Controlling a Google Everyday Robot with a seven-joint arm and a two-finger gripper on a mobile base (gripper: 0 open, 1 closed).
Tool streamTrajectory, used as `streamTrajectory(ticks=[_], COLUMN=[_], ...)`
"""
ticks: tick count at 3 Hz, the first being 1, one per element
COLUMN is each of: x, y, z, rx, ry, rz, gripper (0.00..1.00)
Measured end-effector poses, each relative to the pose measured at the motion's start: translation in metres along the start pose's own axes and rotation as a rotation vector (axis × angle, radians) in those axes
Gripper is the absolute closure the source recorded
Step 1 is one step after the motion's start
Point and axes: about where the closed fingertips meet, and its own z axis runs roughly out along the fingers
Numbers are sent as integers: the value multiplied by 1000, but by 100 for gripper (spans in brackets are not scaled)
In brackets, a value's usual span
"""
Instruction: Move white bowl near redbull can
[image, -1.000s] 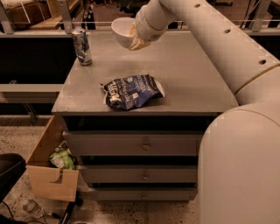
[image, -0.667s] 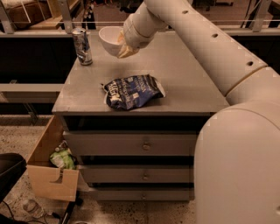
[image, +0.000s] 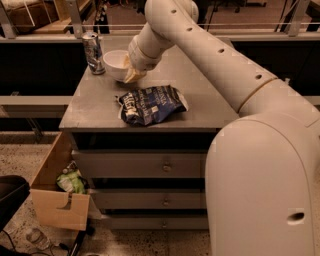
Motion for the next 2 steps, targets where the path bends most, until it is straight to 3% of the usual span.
streamTrajectory(ticks=[1, 2], x=[7, 6], y=[8, 9], z=[11, 14], rx=[-19, -24], ry=[33, 30], rz=[13, 12], gripper=[100, 83])
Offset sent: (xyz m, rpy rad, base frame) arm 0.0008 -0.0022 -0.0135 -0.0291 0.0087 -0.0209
